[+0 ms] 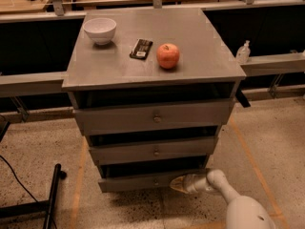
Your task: Close bottom drawer
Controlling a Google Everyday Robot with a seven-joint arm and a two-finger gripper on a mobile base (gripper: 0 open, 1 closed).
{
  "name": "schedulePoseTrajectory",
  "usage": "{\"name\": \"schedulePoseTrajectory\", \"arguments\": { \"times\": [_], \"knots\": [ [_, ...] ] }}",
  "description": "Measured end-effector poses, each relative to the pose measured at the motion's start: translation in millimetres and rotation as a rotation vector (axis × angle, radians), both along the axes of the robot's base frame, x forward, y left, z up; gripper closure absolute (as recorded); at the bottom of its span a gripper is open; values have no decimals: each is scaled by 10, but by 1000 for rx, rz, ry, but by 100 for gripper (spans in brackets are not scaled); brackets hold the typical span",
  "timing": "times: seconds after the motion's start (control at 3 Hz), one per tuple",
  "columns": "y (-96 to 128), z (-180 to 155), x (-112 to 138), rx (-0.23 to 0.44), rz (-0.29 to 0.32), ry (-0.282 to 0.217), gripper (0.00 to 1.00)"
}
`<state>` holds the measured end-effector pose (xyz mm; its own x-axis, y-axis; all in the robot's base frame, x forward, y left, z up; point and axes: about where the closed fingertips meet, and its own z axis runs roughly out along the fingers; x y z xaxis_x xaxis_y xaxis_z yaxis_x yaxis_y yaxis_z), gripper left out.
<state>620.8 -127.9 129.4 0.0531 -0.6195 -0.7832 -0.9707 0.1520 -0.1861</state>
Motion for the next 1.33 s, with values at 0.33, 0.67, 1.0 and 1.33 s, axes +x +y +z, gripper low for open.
{"name": "schedulePoseTrajectory", "arguments": {
  "times": [0.33,0.67,1.0,1.33],
  "knots": [
    [87,15,33,27,11,-4,100],
    [246,41,76,42,36,-11,100],
    [452,82,160,65,62,-18,100],
    [588,83,226,78,81,-18,100]
  ]
}}
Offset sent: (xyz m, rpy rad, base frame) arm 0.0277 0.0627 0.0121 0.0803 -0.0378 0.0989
